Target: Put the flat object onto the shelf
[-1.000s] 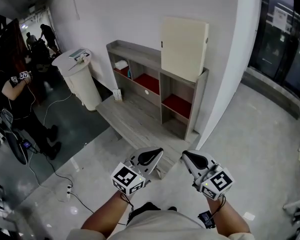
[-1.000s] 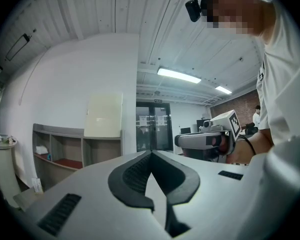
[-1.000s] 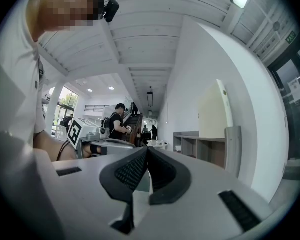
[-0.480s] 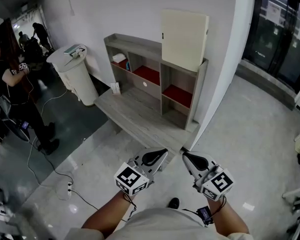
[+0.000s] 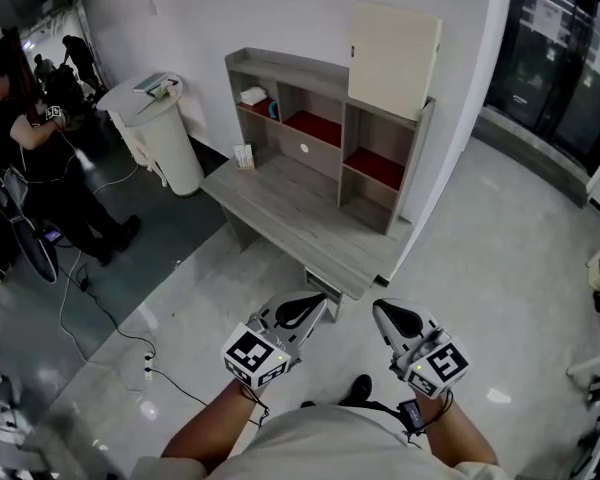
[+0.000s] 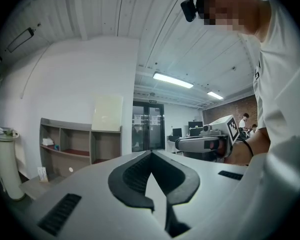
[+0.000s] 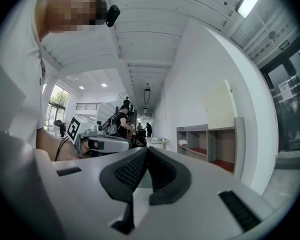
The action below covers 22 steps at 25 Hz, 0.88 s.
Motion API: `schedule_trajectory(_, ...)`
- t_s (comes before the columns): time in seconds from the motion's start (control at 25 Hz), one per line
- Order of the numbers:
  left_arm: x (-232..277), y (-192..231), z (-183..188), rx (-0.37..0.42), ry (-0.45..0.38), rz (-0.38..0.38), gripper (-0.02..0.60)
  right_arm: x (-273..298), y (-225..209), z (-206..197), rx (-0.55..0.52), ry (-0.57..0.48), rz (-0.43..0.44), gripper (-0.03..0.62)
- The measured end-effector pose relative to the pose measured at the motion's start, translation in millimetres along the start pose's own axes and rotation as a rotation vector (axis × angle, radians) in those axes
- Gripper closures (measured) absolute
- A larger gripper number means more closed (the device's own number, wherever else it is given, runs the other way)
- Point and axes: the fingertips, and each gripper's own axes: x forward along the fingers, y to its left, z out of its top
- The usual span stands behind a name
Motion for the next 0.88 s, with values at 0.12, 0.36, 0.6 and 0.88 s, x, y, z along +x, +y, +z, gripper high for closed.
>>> schedule_trajectory(0.12, -26, -2, -3, 0.005, 0.005, 0.003, 0.568, 0, 22, -2, -0.003, -0.005, -0.010, 0.574)
schedule_trajectory(0.36, -64, -2, -16, -0.003, 0.009, 0.026, 0.566, 1, 56, -14, -0.001, 0.005, -0.019, 0.574)
schedule_trajectory(0.6, -79, -4, -19, -0.014, 0.008, 0.024, 0.567, 4, 71, -14, 0.001, 0.014, -0.027, 0.574)
schedule_trajectory(0.88, -81, -4, -19, -0.004, -0.001, 0.017, 0.567, 6, 76, -14, -0.007, 0.013, -0.031, 0.574)
